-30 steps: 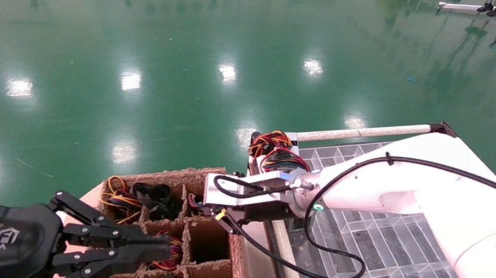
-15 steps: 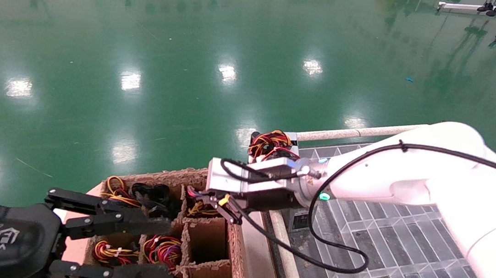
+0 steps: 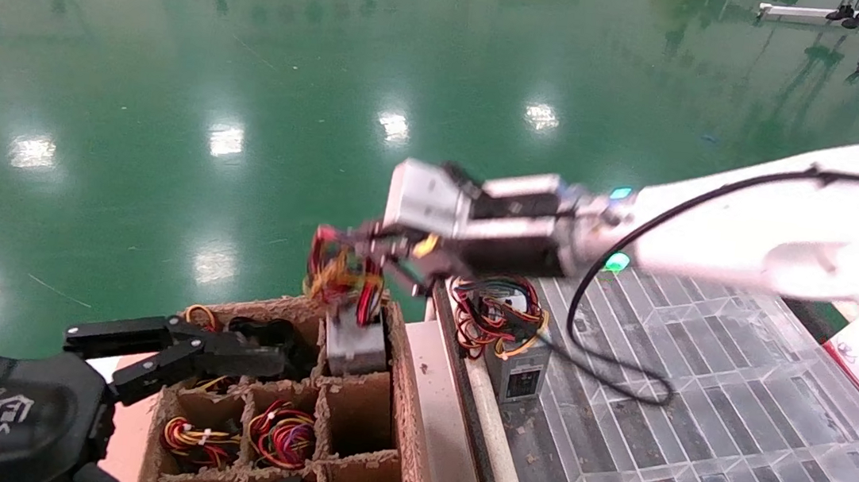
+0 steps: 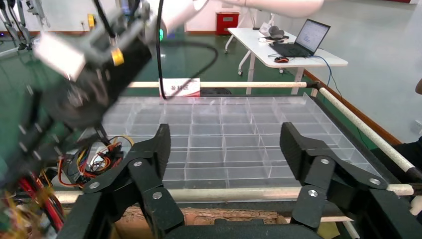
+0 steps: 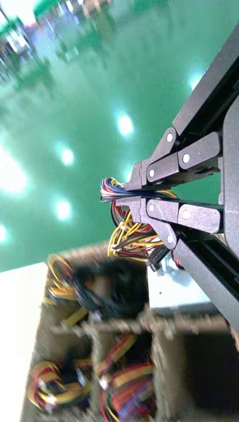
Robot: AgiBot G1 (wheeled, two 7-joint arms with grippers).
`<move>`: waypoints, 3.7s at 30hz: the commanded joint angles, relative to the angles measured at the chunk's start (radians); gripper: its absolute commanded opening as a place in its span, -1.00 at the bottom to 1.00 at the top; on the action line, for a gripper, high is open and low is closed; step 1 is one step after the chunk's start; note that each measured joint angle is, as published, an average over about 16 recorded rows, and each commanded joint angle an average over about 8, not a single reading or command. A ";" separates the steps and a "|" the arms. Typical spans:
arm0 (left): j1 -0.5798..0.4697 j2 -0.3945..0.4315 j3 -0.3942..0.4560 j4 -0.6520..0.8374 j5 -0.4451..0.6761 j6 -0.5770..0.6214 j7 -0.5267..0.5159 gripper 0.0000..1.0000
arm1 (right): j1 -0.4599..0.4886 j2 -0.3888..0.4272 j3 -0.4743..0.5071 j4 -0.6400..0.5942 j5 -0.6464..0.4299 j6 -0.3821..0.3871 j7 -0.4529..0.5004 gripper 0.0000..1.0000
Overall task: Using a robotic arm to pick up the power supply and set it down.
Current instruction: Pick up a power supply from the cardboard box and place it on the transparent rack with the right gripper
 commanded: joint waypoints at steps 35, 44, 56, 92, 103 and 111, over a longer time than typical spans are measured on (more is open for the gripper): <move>0.000 0.000 0.001 0.000 0.000 0.000 0.000 1.00 | 0.176 0.519 0.170 0.195 0.107 -0.091 0.029 -1.00; 0.000 0.000 0.001 0.000 0.000 0.000 0.000 1.00 | 0.178 0.590 0.150 0.153 0.092 -0.208 0.013 -1.00; 0.000 0.000 0.001 0.000 -0.001 0.000 0.000 1.00 | 0.186 0.595 0.081 0.102 0.013 -0.349 0.000 -1.00; 0.000 -0.001 0.001 0.000 -0.001 -0.001 0.001 1.00 | 0.147 0.359 -0.164 -0.094 0.098 -0.403 -0.105 -1.00; 0.000 -0.001 0.002 0.000 -0.001 -0.001 0.001 1.00 | 0.134 0.292 -0.190 -0.254 0.093 -0.393 -0.191 -1.00; 0.000 -0.001 0.002 0.000 -0.001 -0.001 0.001 1.00 | 0.128 0.273 -0.198 -0.351 0.087 -0.382 -0.255 -1.00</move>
